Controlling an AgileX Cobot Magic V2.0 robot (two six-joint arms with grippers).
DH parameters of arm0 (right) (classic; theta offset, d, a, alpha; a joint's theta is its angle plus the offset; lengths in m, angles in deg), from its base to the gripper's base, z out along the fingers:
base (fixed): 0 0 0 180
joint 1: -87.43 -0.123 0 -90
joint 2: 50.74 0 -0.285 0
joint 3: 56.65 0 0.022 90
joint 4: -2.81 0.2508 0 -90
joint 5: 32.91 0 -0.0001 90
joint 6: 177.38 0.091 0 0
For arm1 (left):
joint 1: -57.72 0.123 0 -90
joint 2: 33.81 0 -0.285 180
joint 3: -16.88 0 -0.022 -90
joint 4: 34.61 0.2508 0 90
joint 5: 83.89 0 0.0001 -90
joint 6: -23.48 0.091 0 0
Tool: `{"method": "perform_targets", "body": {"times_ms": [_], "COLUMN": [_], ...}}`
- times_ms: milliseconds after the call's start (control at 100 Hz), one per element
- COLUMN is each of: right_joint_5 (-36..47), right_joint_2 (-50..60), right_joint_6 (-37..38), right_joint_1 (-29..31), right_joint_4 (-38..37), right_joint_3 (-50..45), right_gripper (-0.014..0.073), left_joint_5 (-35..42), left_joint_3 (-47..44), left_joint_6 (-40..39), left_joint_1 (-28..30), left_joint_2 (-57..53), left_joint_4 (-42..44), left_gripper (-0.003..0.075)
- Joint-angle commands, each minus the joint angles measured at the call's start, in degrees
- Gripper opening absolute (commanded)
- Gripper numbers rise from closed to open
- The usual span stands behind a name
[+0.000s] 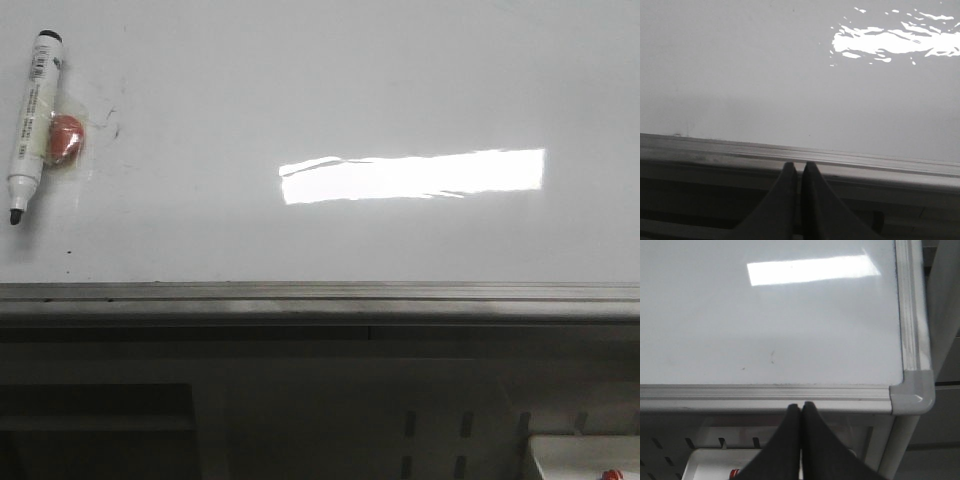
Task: Write number 4 on whiteboard
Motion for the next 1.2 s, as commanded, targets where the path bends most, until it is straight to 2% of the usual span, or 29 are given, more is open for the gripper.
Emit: {"method": "perform_targets", "body": {"times_ms": [0, 1000, 1190], "right_joint_5": [0.93, 0.93, 5.44], "right_joint_2": [0.87, 0.87, 0.87], "right_joint_6": [0.00, 0.00, 0.00], "right_joint_1": [0.26, 0.26, 0.26], "right_joint_4": [-0.48, -0.48, -11.75], "right_joint_3": [-1.42, -1.42, -1.42], "right_gripper": [-0.0064, -0.0064, -0.0064], "left_joint_5": [3.34, 3.34, 7.15], "left_joint_3": [-1.91, -1.91, -1.91], "left_joint_6": [0.17, 0.17, 0.07], "left_joint_1": [-0.17, -0.17, -0.17], "left_joint_2": [-1.42, -1.42, -1.42], "left_joint_4": [-0.09, -0.09, -1.18], "left_gripper": [-0.0013, -0.0013, -0.0013]}}
